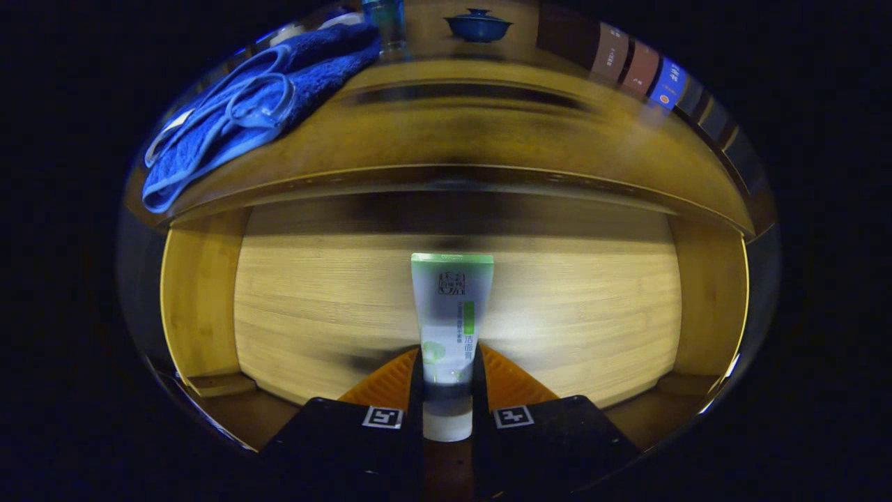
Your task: Pull open the drawer, take out the items inside it, and place them on the countertop above the cabinet.
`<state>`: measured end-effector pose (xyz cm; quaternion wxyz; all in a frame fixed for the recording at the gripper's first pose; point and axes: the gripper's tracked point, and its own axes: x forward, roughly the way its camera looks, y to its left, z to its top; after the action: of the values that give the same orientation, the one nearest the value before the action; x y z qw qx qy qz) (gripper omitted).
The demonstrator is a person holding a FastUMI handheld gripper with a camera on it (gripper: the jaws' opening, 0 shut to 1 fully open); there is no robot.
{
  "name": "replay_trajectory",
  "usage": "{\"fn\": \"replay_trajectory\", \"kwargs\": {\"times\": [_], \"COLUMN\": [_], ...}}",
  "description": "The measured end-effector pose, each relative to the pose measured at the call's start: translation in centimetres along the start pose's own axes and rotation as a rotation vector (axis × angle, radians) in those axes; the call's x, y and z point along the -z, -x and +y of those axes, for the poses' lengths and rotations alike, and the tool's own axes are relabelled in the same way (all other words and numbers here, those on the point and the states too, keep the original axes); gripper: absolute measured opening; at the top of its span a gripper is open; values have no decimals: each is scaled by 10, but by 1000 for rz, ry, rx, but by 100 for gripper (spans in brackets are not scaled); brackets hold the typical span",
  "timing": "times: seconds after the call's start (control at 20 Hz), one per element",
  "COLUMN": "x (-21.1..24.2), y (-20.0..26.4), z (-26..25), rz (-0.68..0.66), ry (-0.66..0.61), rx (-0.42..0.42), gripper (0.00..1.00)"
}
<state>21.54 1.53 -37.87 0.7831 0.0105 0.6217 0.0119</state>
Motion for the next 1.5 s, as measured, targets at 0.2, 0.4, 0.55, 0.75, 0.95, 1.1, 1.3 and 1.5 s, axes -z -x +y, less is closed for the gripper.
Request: {"fn": "replay_trajectory", "kwargs": {"times": [0.2,0.4,0.55,0.75,0.95,1.1,1.3,1.5], "x": [2,-1,-9,-14,-57,-101,-145,-165], "y": [38,77,99,126,143,135,111,86], "z": [14,19,10,0,-15,-20,-25,-28], "rz": [-18,-31,-71,-89,-141,-170,-176,-144], "ry": [-9,12,27,22,9,-21,-33,-21], "rx": [-82,-133,-123,-130,-83,-54,7,26], "gripper": [32,32,32,32,32,32,32,32]}}
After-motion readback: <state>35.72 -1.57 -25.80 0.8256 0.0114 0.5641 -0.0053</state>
